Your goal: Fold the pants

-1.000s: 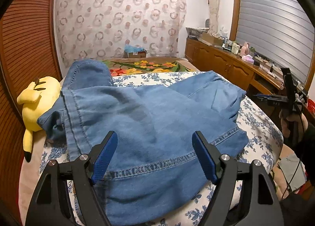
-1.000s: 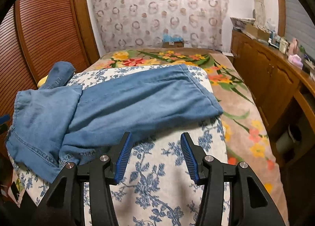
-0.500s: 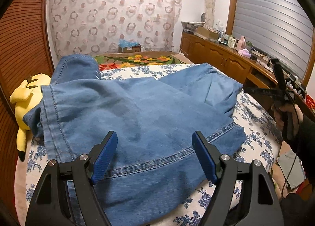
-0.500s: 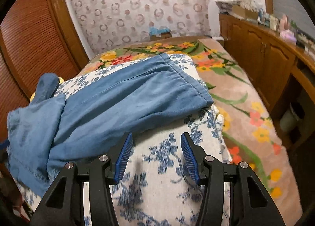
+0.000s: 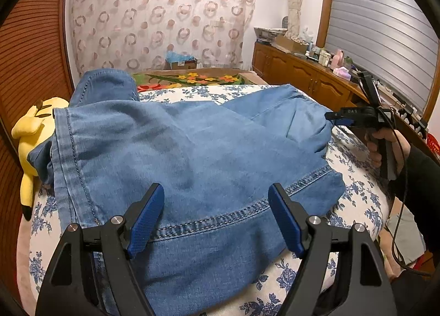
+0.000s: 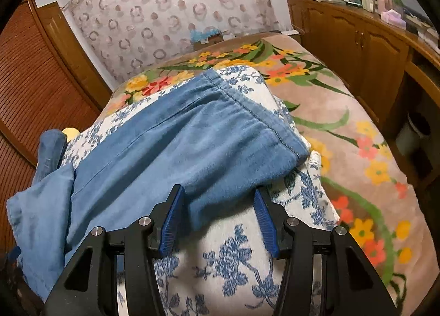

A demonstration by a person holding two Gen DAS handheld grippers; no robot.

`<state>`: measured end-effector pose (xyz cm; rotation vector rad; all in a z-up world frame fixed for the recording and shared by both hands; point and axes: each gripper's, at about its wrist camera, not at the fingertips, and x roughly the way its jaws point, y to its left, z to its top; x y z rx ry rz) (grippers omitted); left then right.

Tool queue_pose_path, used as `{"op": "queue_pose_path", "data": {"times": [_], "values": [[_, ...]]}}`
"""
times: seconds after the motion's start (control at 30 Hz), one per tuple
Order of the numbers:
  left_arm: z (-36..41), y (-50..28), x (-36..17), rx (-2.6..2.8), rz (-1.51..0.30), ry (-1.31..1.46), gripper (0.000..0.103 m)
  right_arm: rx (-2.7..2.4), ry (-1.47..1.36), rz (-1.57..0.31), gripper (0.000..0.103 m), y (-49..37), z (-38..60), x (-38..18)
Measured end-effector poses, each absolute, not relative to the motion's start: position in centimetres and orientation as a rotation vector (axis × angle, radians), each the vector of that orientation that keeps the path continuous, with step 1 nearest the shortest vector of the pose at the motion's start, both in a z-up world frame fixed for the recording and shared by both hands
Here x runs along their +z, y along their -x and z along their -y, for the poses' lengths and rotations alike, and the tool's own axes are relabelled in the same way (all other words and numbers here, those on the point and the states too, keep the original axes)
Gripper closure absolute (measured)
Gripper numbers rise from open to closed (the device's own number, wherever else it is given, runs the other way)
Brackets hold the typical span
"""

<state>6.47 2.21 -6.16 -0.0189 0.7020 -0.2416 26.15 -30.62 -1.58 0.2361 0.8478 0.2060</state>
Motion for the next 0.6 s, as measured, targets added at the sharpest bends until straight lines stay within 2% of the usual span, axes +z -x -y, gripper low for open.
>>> {"op": "queue_pose_path", "data": {"times": [0.03, 0.1, 0.13, 0.23, 0.6], "values": [[-2.3, -6.4, -6.3, -0.242, -0.704, 0.02, 0.024, 0.204, -0.224, -0.844, 0.052, -26.2, 30.3, -1.7], [-2.3, -6.5, -6.4, -0.242, -0.706, 0.022, 0.024, 0.191, -0.182, -0.838, 0.069, -26.2, 29.9, -1.8], [-2.3, -6.5, -6.5, -0.242, -0.707, 0.025, 0.024, 0.191, -0.173, -0.837, 0.083, -26.1, 29.8, -1.9], [-2.3, -6.4, -6.6, -0.243, -0.71, 0.028, 0.024, 0.211, -0.179, -0.829, 0.099, -25.9, 30.2, -2.0], [-2.3, -6.0, -6.4, -0.242, -0.698, 0.032, 0.024, 0.183, -0.135, -0.605, 0.102, -19.6, 34.4, 2.6]]}}
